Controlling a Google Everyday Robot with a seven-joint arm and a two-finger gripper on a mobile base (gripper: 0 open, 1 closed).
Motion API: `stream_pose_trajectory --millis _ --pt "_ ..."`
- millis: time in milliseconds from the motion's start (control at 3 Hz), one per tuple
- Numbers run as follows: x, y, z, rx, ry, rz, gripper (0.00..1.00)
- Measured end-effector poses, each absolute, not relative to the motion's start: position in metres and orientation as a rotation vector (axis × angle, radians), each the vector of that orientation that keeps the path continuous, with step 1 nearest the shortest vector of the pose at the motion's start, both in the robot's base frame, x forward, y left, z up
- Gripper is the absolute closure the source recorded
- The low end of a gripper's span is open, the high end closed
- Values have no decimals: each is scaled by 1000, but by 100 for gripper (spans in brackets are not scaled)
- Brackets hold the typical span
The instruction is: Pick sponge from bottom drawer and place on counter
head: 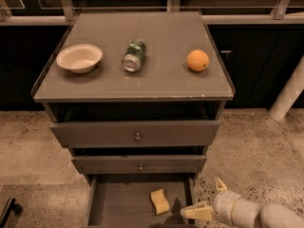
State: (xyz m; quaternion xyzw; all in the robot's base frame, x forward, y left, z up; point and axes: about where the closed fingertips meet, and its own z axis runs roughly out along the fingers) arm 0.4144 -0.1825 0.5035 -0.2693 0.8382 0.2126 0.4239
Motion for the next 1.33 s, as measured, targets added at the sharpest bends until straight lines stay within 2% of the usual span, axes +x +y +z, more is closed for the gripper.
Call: stream_pose_trajectory --millis 333,667,1333 --pt "413 -180 504 -679 2088 495 0" --pt "425 -176 471 -683 2084 445 0" --pt "465 -157 380 -615 2122 468 0"
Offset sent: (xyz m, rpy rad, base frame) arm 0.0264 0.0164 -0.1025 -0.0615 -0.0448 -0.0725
